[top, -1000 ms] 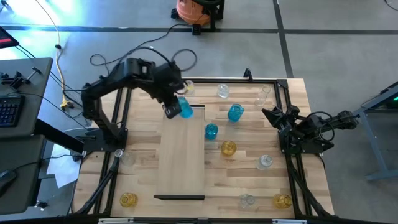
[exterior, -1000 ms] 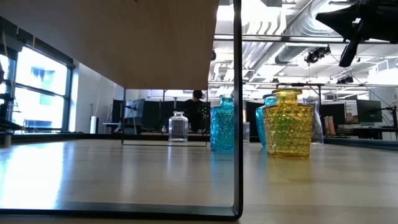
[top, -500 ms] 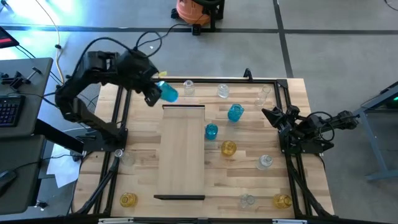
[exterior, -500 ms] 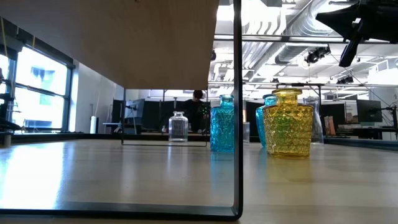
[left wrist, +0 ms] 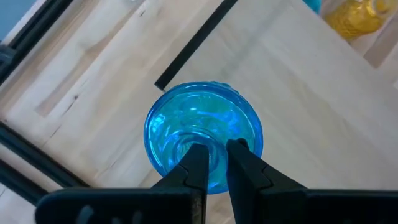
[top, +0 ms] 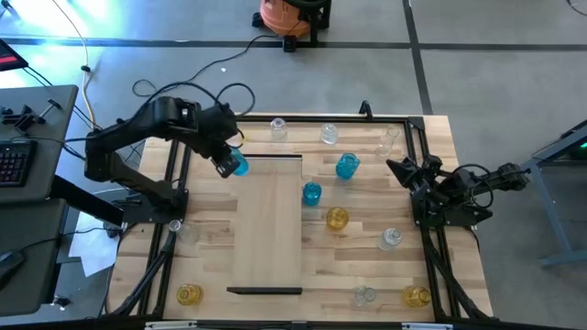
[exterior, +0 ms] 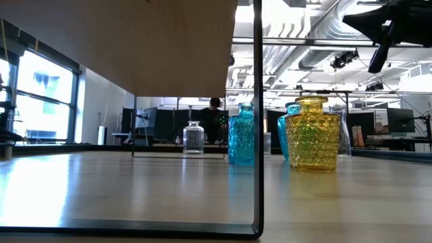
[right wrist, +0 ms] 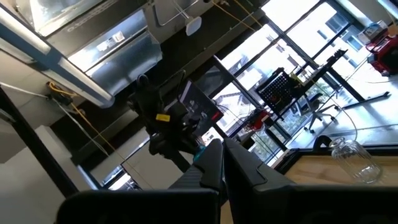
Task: Sort vases onto shelf
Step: Put the left blue vase on the shelf
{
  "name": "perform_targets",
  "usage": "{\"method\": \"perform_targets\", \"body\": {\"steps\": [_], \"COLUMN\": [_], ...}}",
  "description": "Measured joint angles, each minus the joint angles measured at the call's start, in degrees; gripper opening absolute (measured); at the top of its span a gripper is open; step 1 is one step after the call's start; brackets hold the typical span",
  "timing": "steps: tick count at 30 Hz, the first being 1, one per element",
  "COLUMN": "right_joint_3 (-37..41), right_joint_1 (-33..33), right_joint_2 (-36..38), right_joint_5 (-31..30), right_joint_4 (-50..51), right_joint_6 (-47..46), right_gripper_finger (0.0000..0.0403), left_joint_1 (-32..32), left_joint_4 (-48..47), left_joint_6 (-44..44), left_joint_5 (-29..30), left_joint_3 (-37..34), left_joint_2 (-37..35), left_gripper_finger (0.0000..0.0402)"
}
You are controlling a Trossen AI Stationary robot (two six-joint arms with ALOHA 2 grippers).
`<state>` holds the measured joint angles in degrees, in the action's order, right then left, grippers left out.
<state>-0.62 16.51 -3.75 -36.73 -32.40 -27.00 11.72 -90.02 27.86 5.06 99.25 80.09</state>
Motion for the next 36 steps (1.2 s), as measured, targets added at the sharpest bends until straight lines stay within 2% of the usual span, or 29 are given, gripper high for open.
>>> {"method": "perform_targets", "body": {"steps": [12, 21, 27, 36], "right_joint_3": [0.0, 0.0, 0.0, 0.0], "right_joint_1": [0.0, 0.0, 0.0, 0.0], "right_joint_2": [0.0, 0.0, 0.0, 0.0], "right_joint_5": [-0.5, -0.1, -0.1, -0.1], "right_joint_4": [0.0, 0.0, 0.0, 0.0], "right_joint_6": [0.0, 0.0, 0.1, 0.2], "right_gripper_finger": [0.0000, 0.0000, 0.0000, 0.0000], "left_joint_1": [-3.9, -3.5, -3.4, -3.4], "left_joint_4": [0.1, 0.4, 4.6, 1.8], "left_joint_6": [-3.0, -3.1, -3.0, -4.0], "left_joint_5": [1.8, 2.7, 1.5, 1.9], "left_joint_3": [0.0, 0.0, 0.0, 0.0], "left_joint_2": [9.8, 10.2, 10.2, 10.6], "left_gripper_finger": [0.0024, 0.0024, 0.0026, 0.0026]}}
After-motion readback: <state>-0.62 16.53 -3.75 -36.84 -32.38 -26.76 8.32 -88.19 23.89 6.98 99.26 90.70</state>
